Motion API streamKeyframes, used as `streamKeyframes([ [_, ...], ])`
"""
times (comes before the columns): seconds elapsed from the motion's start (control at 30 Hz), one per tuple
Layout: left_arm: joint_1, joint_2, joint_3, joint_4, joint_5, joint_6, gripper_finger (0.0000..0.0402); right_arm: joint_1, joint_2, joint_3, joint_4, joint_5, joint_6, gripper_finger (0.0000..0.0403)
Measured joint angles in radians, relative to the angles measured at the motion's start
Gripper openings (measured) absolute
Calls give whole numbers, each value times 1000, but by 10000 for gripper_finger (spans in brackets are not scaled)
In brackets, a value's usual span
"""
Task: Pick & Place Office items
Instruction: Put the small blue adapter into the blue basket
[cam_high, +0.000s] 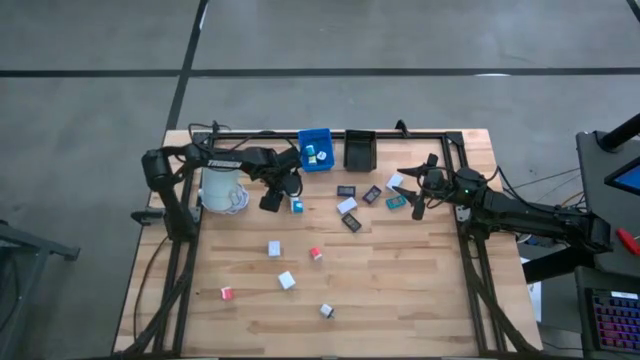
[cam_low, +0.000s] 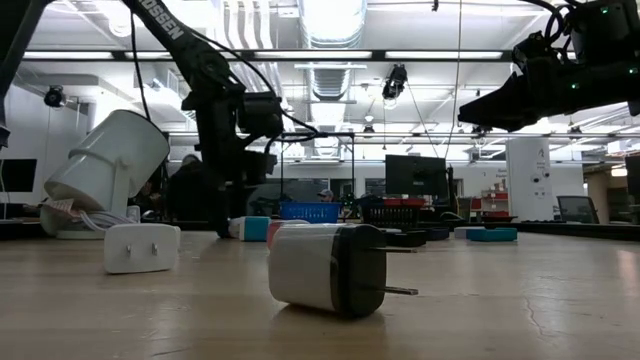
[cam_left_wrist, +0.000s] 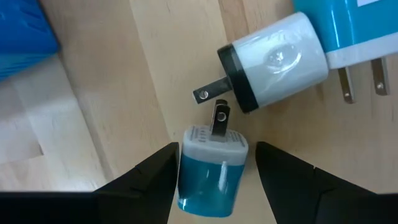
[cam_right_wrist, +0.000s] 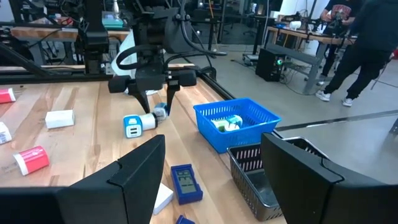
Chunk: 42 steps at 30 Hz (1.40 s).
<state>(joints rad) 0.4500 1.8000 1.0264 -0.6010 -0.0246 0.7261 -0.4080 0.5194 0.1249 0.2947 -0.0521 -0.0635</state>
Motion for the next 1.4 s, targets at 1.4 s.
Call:
streamKeyframes([
  [1.4, 2, -9, 12, -21, 14, -20, 142, 0, 0, 0, 0, 0, 0, 256],
])
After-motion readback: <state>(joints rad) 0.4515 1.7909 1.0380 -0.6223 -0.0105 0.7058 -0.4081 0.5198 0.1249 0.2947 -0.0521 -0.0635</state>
